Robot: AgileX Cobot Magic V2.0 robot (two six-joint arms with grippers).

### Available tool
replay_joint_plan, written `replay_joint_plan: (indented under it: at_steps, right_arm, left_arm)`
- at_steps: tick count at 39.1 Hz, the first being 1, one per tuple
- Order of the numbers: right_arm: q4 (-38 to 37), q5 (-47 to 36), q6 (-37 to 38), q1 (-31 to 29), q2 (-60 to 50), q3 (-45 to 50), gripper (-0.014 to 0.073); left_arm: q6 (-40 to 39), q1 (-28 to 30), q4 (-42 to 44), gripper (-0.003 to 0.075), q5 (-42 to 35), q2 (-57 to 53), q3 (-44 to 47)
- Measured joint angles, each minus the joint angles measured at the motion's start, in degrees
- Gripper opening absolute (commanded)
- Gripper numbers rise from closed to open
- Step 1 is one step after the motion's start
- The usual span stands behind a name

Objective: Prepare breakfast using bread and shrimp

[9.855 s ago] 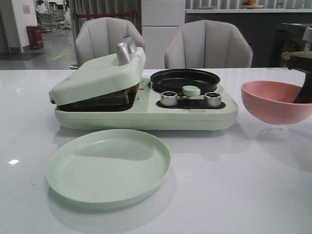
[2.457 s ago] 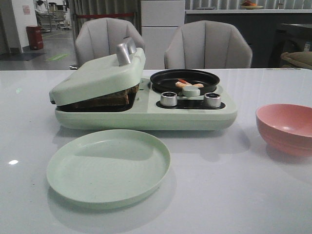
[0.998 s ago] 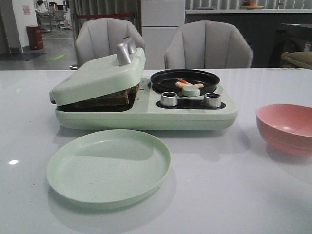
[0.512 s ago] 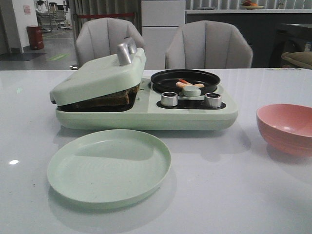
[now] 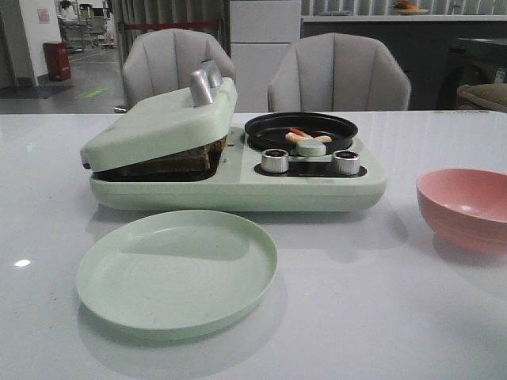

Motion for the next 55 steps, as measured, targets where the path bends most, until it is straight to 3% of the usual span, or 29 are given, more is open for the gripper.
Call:
replay_joint_plan:
  at_steps: [55]
  right_arm:
    - [-0.6, -0.1, 0.1, -0.6, -3.1, 1.3, 0.0118]
  left_arm:
    - [0.0, 0.0, 1.2, 0.0114, -1.0, 0.0, 0.0]
